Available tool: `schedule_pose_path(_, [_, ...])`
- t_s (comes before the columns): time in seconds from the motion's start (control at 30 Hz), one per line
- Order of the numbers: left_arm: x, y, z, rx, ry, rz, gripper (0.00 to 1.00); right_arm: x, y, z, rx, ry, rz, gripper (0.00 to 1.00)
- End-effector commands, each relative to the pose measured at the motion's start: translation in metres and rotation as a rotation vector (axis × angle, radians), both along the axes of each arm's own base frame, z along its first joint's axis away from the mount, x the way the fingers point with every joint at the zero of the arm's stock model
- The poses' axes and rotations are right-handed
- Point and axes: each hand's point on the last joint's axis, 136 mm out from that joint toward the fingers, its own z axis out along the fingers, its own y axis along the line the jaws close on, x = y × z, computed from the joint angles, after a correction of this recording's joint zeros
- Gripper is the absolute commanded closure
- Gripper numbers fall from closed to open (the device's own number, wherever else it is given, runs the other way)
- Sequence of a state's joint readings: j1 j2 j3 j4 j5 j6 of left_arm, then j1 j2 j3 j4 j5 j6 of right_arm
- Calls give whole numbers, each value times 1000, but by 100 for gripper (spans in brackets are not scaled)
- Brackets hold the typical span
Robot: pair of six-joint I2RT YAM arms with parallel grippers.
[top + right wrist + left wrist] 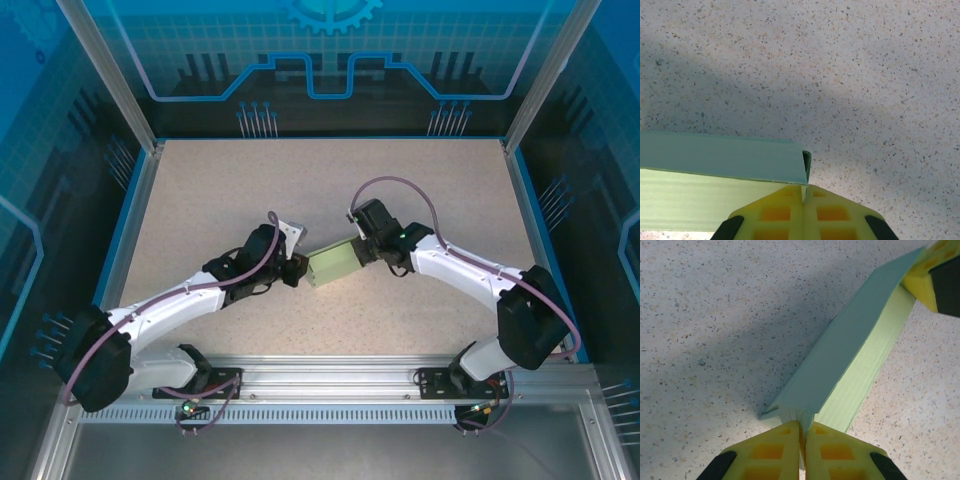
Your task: Fold the paper box
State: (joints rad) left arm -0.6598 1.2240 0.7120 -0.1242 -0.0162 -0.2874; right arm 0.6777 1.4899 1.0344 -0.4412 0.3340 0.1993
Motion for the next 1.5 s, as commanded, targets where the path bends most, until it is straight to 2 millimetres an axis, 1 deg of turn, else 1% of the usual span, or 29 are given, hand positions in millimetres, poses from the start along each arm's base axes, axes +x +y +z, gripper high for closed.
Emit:
schedule_pose_path(0.0, [5, -11, 22, -117, 8, 63, 90, -11, 5, -3, 12, 11, 15, 100])
schedule_pose_path(0.13, [7, -13, 27, -167, 26, 100, 90, -13, 4, -4, 9, 12, 12, 100])
schedule_pose_path(0.27, [7, -17, 26, -235, 55, 142, 91, -13, 4, -6, 12, 16, 10, 100])
schedule_pose_path(0.53, [11, -15, 30, -337, 64, 250, 93, -14, 5, -6, 15, 16, 12, 100])
schedule_pose_path(0.73, [11, -15, 29, -403, 81, 301, 94, -15, 4, -7, 16, 17, 9, 100])
schedule_pose_path(0.93, [9, -17, 24, -399, 83, 321, 94, -15, 6, -7, 19, 19, 10, 100])
schedule_pose_path(1.03, [9, -17, 20, -362, 74, 325, 94, -15, 5, -7, 17, 19, 9, 100])
schedule_pose_path(1.27, [0, -9, 1, -271, 69, 345, 94, -15, 3, -5, 11, 10, 4, 100])
schedule_pose_path(1.37, [-2, -12, -1, -284, 72, 355, 94, -14, 5, -5, 19, 11, 4, 100])
schedule_pose_path(1.47, [-2, -17, 1, -318, 75, 358, 94, -14, 8, -5, 21, 11, 8, 100])
